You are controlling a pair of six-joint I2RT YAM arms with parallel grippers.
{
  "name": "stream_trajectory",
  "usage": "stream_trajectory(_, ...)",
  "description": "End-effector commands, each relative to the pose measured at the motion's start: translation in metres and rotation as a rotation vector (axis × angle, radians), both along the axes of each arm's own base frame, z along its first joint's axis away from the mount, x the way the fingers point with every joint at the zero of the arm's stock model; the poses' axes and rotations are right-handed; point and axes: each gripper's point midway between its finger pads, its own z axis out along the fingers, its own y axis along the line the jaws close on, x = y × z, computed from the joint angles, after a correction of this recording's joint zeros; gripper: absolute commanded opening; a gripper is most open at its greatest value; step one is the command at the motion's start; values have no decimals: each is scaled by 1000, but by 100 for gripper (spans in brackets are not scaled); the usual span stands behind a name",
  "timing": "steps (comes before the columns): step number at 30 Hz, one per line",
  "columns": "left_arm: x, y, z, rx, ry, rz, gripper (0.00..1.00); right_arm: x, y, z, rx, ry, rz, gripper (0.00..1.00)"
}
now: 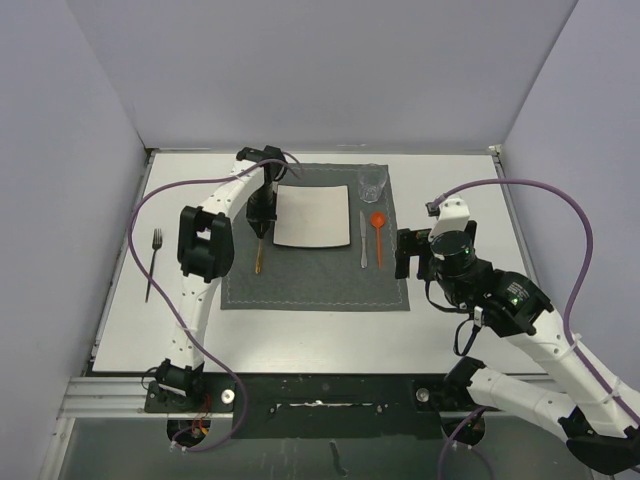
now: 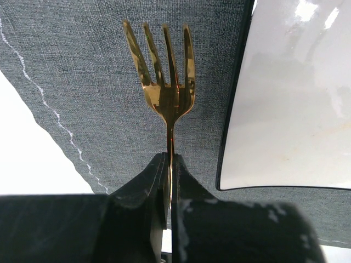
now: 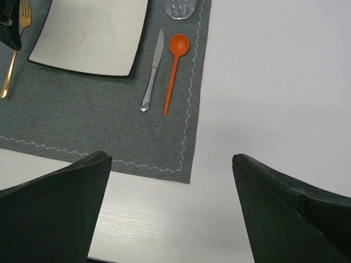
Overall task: Set the dinner table for one person
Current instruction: Place the fork on the napkin.
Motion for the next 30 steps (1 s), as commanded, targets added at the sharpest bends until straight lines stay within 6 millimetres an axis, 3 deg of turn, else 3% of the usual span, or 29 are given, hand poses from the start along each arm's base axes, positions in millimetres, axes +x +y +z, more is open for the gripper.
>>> stream_trajectory(1, 9, -2, 2, -20, -20, 23, 0, 6, 0, 11, 1, -37, -14, 98)
stream_trajectory(14, 10, 5, -2, -22, -15, 66, 0, 4, -1, 9, -7, -31, -10, 98)
stream_trajectory(30, 14, 6, -26, -33, 10, 94, 0, 2, -5, 12, -15, -33, -15, 98)
